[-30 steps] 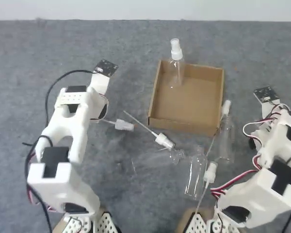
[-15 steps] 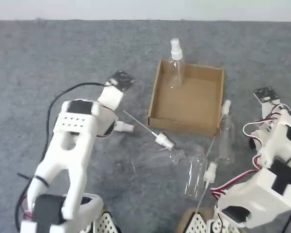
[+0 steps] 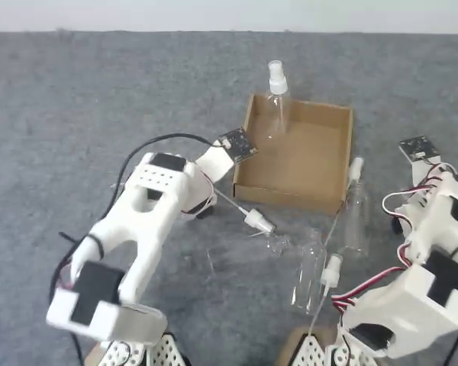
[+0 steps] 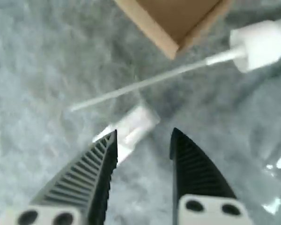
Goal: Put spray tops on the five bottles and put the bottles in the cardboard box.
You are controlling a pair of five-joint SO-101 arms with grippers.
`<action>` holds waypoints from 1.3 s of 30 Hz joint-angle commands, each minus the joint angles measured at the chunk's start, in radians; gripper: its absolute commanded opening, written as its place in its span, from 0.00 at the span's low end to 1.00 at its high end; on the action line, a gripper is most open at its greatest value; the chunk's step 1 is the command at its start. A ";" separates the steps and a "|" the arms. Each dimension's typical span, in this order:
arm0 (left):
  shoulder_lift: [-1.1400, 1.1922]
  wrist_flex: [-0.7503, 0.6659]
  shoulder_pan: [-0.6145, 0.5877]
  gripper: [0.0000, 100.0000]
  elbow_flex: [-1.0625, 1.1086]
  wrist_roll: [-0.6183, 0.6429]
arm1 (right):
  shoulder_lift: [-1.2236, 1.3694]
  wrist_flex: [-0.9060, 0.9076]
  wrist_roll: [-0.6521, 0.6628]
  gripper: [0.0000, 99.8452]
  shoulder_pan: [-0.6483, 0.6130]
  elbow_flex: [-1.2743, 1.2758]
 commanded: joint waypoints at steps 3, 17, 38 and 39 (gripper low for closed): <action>0.089 -0.046 -0.029 0.17 -0.088 -0.028 | -0.002 0.013 0.012 0.06 0.024 0.021; 0.109 -0.046 -0.172 0.08 -0.079 0.077 | 0.005 0.013 0.012 0.06 0.033 0.021; 0.035 -0.025 -0.176 0.01 -0.028 0.180 | 0.001 0.013 0.011 0.06 0.036 0.023; -0.002 0.000 -0.176 0.01 -0.028 0.204 | -0.001 0.013 0.008 0.06 0.036 0.021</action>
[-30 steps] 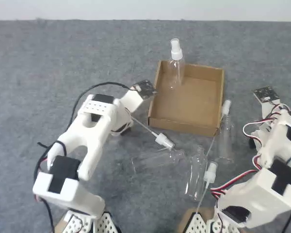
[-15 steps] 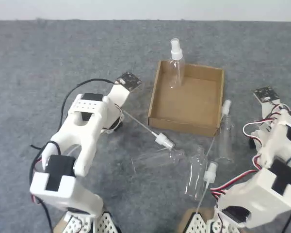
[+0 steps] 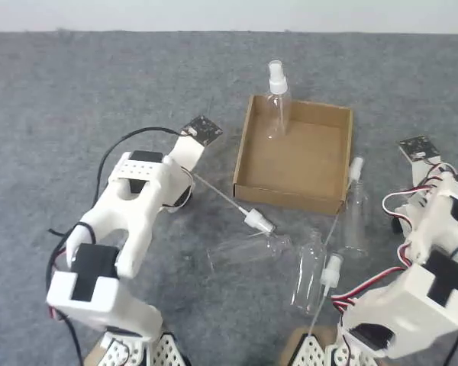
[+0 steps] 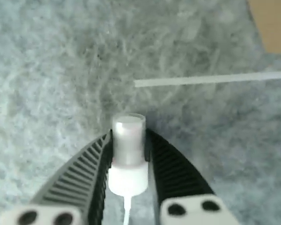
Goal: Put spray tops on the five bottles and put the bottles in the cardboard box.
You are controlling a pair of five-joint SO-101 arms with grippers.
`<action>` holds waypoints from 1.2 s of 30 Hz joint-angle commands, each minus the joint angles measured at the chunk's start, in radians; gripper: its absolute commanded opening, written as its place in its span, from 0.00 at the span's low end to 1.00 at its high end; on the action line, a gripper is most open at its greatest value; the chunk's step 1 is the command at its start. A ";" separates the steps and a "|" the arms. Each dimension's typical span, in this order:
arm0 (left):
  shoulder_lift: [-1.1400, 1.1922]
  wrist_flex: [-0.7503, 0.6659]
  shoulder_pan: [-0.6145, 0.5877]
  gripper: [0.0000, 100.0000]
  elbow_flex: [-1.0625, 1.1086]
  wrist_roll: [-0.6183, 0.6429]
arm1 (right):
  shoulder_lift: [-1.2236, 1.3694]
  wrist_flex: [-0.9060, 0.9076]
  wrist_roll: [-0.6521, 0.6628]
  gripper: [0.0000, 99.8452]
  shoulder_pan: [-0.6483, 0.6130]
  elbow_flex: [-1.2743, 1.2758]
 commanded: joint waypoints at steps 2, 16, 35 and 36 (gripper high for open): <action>-0.210 0.133 -0.011 0.01 -0.016 0.107 | -0.001 0.013 0.006 0.06 0.035 0.021; -0.657 0.180 0.000 0.01 0.104 0.347 | -0.088 0.068 -0.089 0.27 0.013 -0.038; -0.672 -0.020 0.000 0.01 0.312 0.370 | 0.163 0.453 -0.084 0.27 -0.054 -0.578; -0.672 -0.020 0.000 0.01 0.312 0.370 | 0.185 0.456 -0.084 0.27 -0.053 -0.589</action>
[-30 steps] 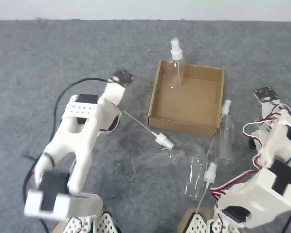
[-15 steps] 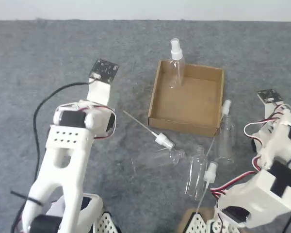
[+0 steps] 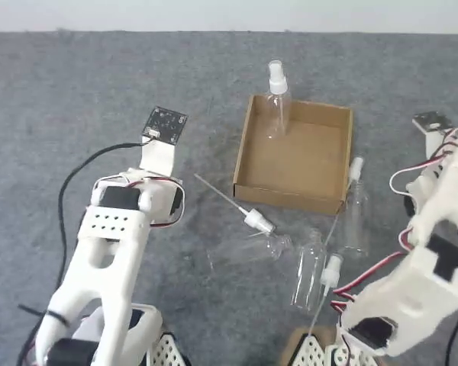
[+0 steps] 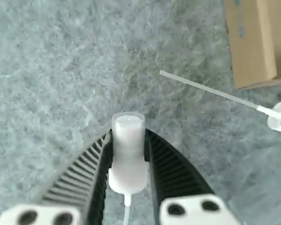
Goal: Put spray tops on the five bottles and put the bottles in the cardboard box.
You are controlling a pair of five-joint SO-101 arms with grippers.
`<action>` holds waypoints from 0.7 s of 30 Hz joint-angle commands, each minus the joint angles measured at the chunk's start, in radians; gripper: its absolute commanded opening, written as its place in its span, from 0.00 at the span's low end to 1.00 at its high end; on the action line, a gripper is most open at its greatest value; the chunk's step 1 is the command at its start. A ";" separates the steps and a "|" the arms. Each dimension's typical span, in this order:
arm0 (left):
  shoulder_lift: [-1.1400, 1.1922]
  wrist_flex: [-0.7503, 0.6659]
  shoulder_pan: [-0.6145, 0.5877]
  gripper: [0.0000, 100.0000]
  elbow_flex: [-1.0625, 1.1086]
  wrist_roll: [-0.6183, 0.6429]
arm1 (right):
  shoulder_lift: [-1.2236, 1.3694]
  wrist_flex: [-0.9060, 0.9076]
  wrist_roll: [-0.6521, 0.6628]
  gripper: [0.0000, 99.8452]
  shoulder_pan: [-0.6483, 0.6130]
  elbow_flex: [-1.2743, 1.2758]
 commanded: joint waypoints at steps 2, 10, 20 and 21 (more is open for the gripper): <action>-0.046 -0.028 0.006 0.01 -0.005 0.009 | 0.070 0.036 -0.003 0.25 -0.007 -0.121; -0.046 -0.028 0.006 0.01 -0.004 0.009 | 0.087 0.028 -0.005 0.10 -0.007 -0.137; -0.048 -0.020 -0.005 0.01 -0.059 0.029 | -0.200 0.120 -0.084 0.03 -0.027 -0.155; -0.048 -0.017 -0.005 0.01 -0.071 0.044 | -0.251 0.125 -0.104 0.03 -0.035 -0.153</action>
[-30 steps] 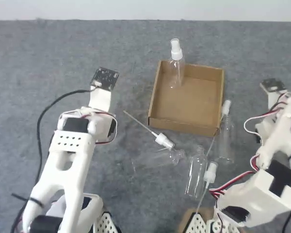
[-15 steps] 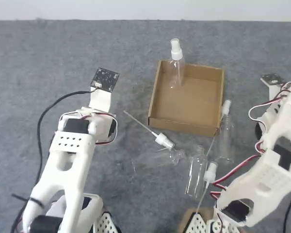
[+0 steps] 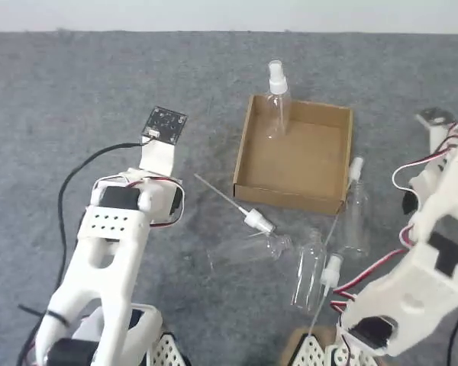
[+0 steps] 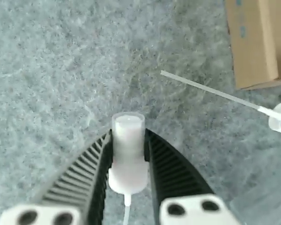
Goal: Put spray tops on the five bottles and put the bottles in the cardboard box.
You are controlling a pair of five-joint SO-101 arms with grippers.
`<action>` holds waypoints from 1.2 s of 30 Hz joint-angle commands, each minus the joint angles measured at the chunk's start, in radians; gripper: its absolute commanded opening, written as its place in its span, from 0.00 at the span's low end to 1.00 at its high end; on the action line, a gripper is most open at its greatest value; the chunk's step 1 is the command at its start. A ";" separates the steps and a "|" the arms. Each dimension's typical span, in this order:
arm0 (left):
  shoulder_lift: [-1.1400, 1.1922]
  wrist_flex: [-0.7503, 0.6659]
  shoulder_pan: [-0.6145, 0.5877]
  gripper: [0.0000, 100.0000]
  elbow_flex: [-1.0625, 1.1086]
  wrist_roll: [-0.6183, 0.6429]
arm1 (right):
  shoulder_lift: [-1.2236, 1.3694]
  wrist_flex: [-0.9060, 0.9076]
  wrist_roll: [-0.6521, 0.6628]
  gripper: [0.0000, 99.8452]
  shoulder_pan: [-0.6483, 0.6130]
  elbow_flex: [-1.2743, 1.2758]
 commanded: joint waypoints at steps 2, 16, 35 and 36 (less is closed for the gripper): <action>-0.049 0.020 -0.002 0.01 -0.113 0.054 | -0.351 0.041 -0.117 0.03 -0.048 -0.044; -0.382 0.319 0.000 0.01 -0.437 0.055 | -1.007 -0.087 -0.393 0.03 -0.621 0.417; -0.540 0.193 0.006 0.01 -0.707 0.305 | -1.158 -0.575 -0.577 0.03 -1.331 0.888; -0.540 0.186 0.008 0.01 -0.707 0.331 | -1.165 -0.590 -0.577 0.03 -1.337 0.911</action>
